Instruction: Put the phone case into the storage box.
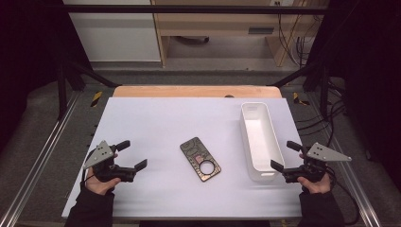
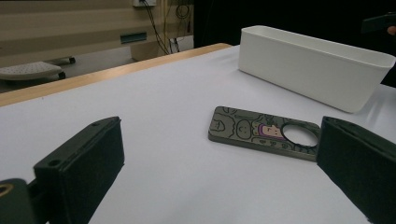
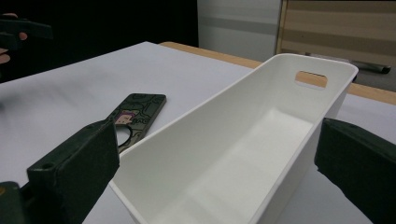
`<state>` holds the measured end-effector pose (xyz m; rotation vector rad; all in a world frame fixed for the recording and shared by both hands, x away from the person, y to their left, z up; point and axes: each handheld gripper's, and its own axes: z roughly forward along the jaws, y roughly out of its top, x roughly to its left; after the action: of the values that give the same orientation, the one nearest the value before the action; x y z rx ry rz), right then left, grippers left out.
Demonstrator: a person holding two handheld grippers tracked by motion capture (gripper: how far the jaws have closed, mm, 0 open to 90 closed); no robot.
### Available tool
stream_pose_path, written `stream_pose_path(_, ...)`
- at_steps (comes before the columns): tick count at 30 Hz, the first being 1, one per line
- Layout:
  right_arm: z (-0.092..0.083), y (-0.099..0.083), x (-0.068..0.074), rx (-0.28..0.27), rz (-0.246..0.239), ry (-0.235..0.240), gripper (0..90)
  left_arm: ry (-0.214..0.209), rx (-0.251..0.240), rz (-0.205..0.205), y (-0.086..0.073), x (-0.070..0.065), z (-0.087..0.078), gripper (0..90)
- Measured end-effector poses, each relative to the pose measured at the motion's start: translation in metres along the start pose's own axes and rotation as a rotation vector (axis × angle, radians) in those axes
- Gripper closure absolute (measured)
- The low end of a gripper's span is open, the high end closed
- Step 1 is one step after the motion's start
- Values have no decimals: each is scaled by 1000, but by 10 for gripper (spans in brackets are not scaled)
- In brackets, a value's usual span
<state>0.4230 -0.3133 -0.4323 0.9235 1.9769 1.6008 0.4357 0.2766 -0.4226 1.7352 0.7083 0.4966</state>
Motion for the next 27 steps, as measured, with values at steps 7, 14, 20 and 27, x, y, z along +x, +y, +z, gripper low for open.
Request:
stream_pose_path(7,-1,0,0,-4,-5,-1,5,1,7,4,2,-2,2,8)
stream_pose_path(14,0,0,0,1,-5,-1,5,3,4,7,6,-4,2,9)
stream_pose_path(20,0,1,1,1,-9,-3,5,-1,22,16,8,-10,7,14)
stream_pose_path(27,-1,1,1,0,-7,-5,5,-5,44,19,9,-16,14,19)
